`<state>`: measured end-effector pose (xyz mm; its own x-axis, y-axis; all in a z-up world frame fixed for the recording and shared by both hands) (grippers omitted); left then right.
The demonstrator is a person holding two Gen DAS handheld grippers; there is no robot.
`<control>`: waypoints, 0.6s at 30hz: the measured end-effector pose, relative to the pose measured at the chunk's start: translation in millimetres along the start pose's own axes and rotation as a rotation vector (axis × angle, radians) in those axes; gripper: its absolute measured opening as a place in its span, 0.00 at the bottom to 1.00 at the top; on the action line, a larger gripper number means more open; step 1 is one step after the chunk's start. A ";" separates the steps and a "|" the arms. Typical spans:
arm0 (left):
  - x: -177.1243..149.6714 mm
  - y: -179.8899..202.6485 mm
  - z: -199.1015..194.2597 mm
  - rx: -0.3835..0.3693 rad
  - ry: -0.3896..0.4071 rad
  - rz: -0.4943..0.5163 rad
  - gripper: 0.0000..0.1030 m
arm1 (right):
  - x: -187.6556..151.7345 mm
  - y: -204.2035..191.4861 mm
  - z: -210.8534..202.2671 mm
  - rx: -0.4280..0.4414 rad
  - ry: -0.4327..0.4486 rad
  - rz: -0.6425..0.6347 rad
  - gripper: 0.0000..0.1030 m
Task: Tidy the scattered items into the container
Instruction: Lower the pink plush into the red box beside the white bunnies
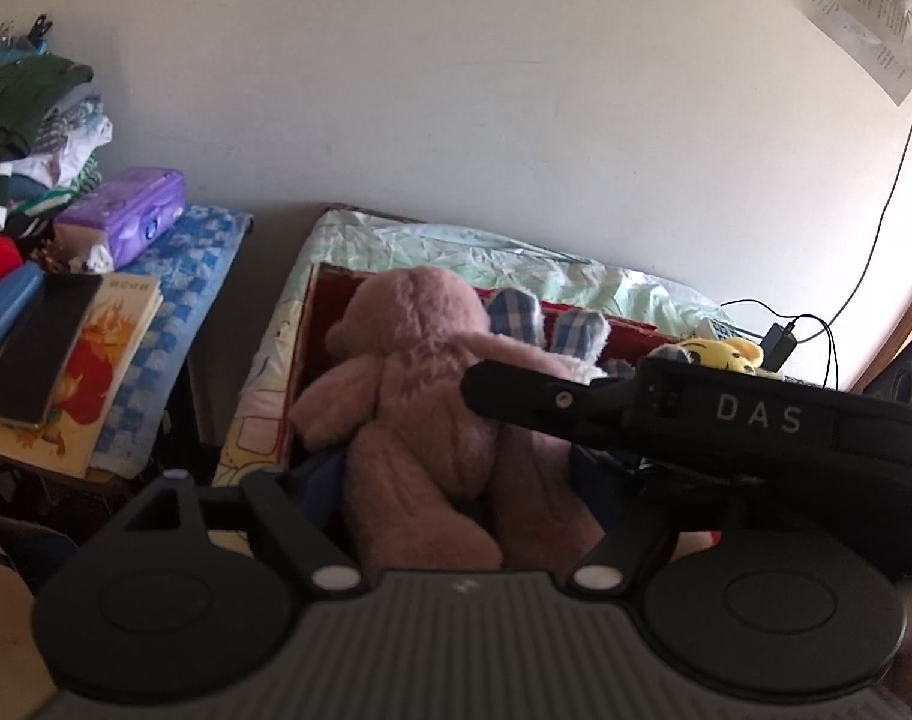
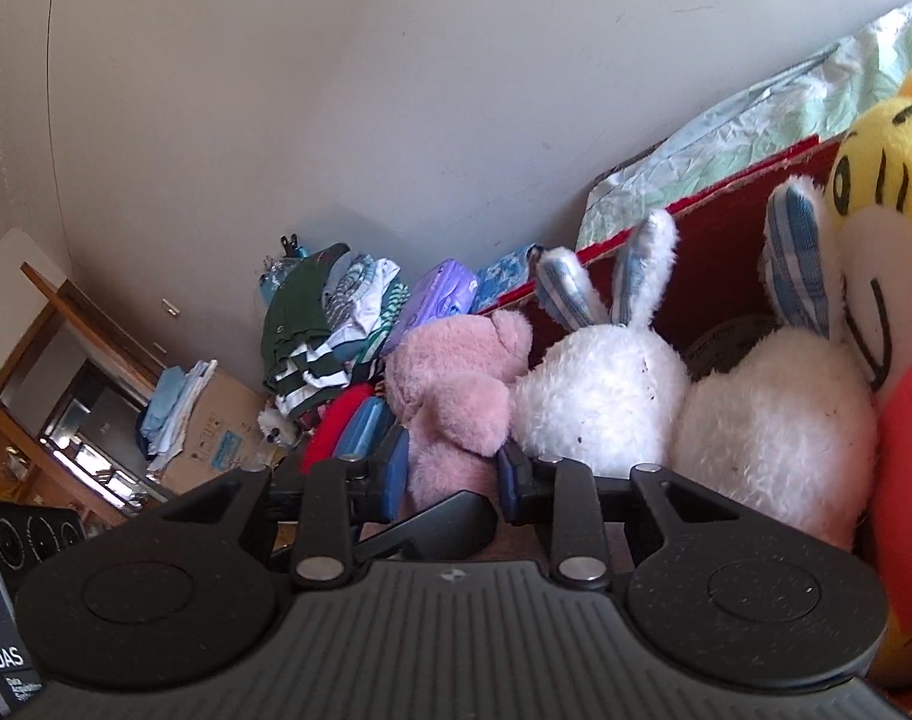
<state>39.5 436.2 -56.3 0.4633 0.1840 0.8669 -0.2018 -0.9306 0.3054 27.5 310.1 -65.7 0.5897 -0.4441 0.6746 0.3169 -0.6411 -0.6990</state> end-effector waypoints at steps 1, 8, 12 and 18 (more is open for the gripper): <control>0.1 0.8 0.0 -0.004 -0.002 -0.001 0.76 | 0.3 0.9 -0.3 -0.002 0.000 0.006 0.29; -2.9 4.8 -14.3 0.014 0.004 0.085 0.77 | -1.5 -11.6 -13.5 -0.047 0.035 -0.178 0.20; 3.5 6.1 -28.3 0.005 0.031 0.114 0.77 | -0.5 -8.4 -11.0 -0.050 0.034 -0.198 0.19; 3.0 17.4 -37.9 -0.046 0.038 0.126 0.77 | 0.0 -10.0 -3.3 -0.059 0.035 -0.254 0.19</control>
<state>4.7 432.6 -33.4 0.3984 0.0789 0.9138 -0.2966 -0.9317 0.2098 21.9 314.4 -57.9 0.4703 -0.2846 0.8354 0.4072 -0.7698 -0.4915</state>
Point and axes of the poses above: each gripper's, at about its wrist camera, not at the fingertips, and z roughly the way its jaws point, y to its right, x to its top, the point moved 10 cm from there along z, roughly the way its jaws point, and after that the axes turned 12 degrees about y, right-handed, at the moved point
